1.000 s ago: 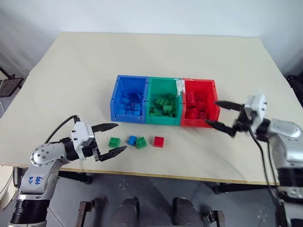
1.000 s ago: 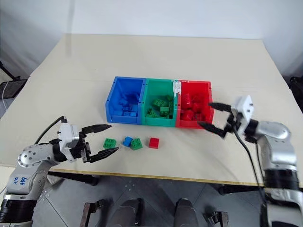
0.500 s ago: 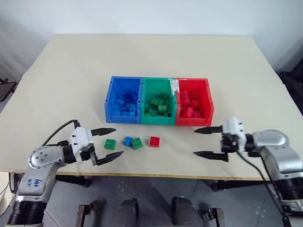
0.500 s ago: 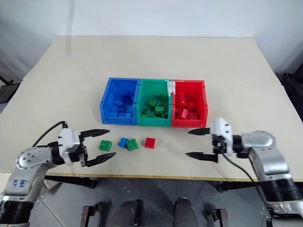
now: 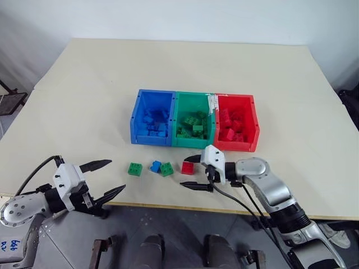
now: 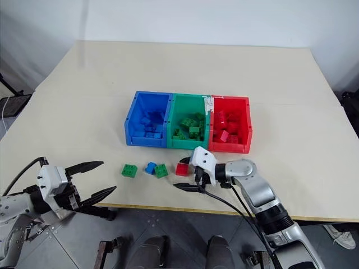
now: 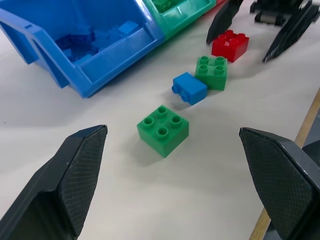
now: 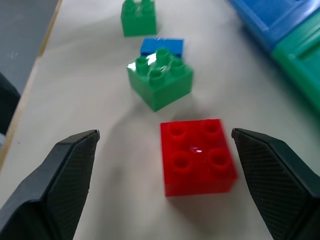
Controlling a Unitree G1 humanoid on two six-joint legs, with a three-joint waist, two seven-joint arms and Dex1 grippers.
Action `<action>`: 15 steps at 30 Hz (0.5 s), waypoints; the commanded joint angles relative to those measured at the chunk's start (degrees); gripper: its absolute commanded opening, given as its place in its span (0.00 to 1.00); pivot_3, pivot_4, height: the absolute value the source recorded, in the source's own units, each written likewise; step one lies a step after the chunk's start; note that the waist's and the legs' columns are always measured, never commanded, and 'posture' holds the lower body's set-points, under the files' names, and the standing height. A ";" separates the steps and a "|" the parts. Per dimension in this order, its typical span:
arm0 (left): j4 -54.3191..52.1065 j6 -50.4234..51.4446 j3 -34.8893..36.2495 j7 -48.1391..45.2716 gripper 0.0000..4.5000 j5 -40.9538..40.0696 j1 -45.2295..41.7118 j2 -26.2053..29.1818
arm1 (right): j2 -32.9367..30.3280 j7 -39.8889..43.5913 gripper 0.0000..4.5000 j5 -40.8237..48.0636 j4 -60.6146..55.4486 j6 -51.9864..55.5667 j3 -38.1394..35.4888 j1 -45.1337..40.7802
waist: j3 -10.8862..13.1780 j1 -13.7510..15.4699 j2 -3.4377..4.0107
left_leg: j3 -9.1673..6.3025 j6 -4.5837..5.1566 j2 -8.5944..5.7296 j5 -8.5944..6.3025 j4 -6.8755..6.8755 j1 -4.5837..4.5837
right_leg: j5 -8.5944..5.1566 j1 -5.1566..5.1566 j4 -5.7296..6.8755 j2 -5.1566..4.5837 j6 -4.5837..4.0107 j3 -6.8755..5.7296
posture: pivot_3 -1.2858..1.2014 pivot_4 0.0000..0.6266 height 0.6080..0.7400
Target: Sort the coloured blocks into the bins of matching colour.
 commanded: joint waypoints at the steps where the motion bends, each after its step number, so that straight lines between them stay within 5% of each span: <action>1: -2.46 0.26 1.40 0.66 1.00 -1.28 1.19 -0.01 | 0.70 -0.10 0.78 0.32 -0.81 -0.97 -0.26 -0.68 | 0.00 -0.01 0.00 | 0.01 0.00 0.00 0.00 0.00 0.00 | 0.00 0.00 0.00 0.00 0.00 0.00 | 0.52 0.24 1.00; 7: -2.84 0.75 0.55 1.25 1.00 -1.42 0.97 -0.19 | 0.67 0.57 0.33 1.83 -0.76 -3.30 -2.68 -0.82 | 0.00 -0.04 0.00 | 0.01 0.00 0.01 0.00 -0.02 0.01 | -0.01 0.00 0.00 0.02 -0.01 0.00 | 0.52 0.24 1.00; 15: -1.92 1.66 -1.02 2.26 1.00 -2.22 -3.58 -1.32 | -1.13 1.03 0.33 16.33 -2.86 0.16 -18.40 -3.04 | 0.00 0.14 0.00 | 0.01 0.00 0.01 -0.01 0.00 0.01 | -0.01 0.03 -0.01 0.02 -0.01 0.00 | 0.52 0.24 1.00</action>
